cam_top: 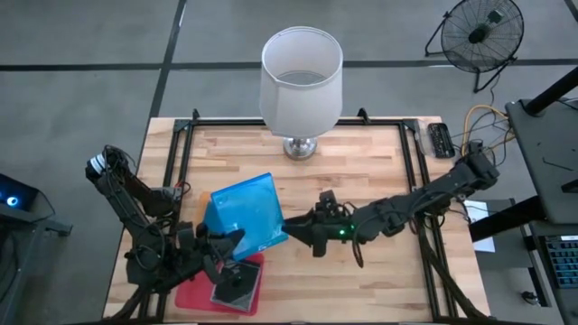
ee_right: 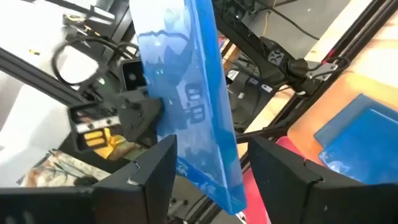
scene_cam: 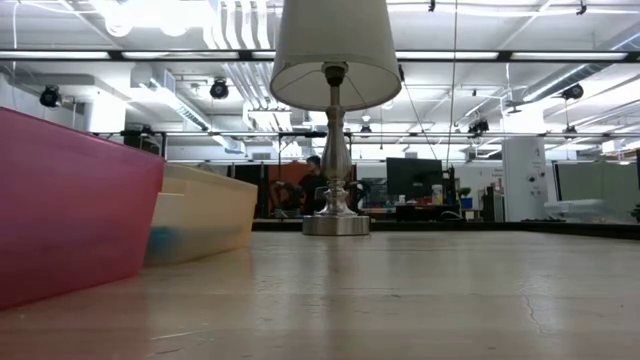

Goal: Pick & place jewel cases by type
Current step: Put the blue CD case into the orange bin

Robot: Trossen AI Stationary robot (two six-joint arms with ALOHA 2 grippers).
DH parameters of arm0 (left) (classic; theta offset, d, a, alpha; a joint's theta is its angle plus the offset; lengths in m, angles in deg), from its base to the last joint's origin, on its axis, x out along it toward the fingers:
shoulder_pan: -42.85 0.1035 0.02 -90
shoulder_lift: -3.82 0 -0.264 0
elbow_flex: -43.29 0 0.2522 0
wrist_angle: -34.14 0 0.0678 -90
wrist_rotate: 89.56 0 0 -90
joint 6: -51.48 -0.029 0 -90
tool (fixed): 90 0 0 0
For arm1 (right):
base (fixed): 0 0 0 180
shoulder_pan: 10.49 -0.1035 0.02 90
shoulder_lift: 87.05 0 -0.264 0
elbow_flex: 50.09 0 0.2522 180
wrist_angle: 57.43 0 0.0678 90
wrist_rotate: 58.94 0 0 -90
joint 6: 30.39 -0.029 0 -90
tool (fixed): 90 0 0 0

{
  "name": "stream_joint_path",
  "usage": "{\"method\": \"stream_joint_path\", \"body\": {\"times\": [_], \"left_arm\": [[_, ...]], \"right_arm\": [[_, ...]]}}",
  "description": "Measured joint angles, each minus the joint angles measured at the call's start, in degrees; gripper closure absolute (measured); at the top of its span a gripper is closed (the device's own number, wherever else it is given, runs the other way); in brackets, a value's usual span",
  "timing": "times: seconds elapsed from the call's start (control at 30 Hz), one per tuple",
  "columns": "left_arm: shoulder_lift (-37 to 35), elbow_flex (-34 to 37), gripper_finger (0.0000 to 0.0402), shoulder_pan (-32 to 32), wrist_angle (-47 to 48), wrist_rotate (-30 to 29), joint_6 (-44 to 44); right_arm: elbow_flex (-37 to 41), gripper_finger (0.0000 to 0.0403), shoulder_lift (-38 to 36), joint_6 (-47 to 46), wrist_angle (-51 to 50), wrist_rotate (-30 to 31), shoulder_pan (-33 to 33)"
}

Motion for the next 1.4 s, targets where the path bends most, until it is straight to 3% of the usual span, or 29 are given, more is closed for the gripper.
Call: {"method": "stream_joint_path", "body": {"times": [0.67, 0.9, 1.1, 1.4], "left_arm": [[0.07, 0.07, 0.0395, 1.08, -0.07, 0.37, 2.18], [0.01, 0.07, 0.0376, 1.37, -0.13, -0.64, 2.05], [-1.36, 0.07, 0.0368, 1.47, -0.02, 1.87, -4.58], [-3.49, 0.09, 0.0359, 1.53, 0.64, 6.76, -7.54]], "right_arm": [[-0.07, 0.0271, 3.94, 2.37, 9.49, -3.58, 0.37], [-0.07, 0.0321, 3.76, 2.13, 9.6, -6.15, 0.39], [-0.07, 0.0376, 2.88, 3.19, 9.97, -9.3, 0.4], [-0.09, 0.0378, -1.37, 5.46, 4.67, -13.19, 0.38]]}}
